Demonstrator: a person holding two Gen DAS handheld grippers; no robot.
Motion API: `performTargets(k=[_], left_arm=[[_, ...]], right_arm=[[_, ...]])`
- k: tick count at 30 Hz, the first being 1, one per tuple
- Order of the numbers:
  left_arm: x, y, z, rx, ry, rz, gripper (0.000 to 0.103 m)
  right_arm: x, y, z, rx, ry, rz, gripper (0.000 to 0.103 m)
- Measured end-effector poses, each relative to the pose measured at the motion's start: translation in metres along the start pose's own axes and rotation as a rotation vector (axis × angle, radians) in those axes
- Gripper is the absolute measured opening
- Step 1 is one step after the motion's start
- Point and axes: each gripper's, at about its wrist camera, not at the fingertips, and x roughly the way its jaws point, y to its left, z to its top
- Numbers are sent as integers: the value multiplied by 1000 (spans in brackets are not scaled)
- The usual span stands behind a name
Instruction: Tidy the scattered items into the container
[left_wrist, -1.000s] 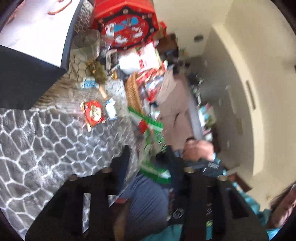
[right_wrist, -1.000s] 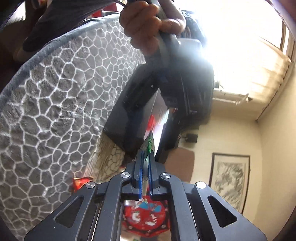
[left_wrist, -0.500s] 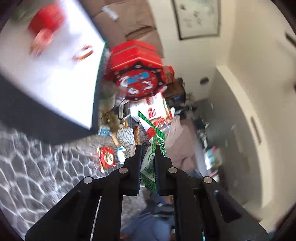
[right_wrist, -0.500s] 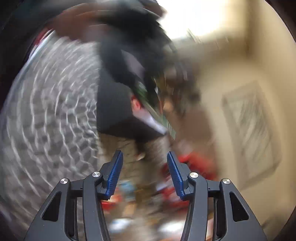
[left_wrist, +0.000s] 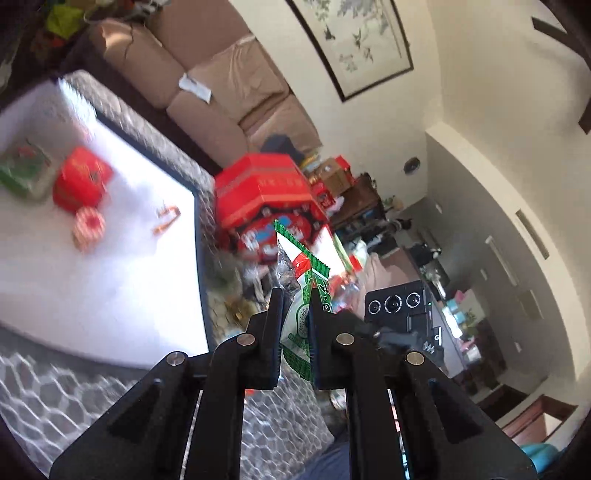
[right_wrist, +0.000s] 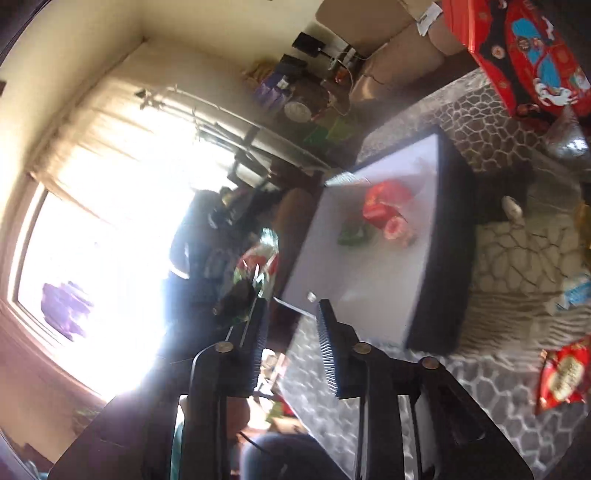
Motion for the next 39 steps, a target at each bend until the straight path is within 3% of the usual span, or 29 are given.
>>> performTargets(k=[4, 8, 10, 14, 15, 17, 19, 24, 30, 35, 39], left_arm=[[-17, 15, 40, 0, -48, 35, 11], [-32, 35, 82, 4, -93, 51, 12], [-36, 52, 100, -14, -100, 70, 12], [-34, 98, 132, -48, -66, 129, 13], [-32, 108, 139, -53, -42, 158, 18], [-25, 128, 157, -62, 14, 279, 58], [-23, 140, 170, -43, 33, 401, 67], [-19, 167, 190, -15, 38, 577, 66], [-23, 163, 185, 35, -8, 540, 67], [-26, 169, 185, 33, 8, 546, 67], [-30, 160, 180, 80, 13, 560, 67]], right_arm=[[39, 18, 36, 3, -3, 62, 35], [103, 10, 70, 58, 43, 83, 33], [132, 8, 81, 53, 48, 115, 10], [188, -5, 112, 63, 66, 109, 5], [201, -11, 116, 64, 74, 91, 4], [227, -28, 124, 88, 97, 58, 3], [250, -50, 130, 122, 112, 12, 3], [298, -95, 139, 138, 136, -157, 3], [329, -101, 128, 55, 156, -346, 3], [348, -95, 114, -17, 216, -544, 4], [351, -88, 109, -97, 215, -678, 11]])
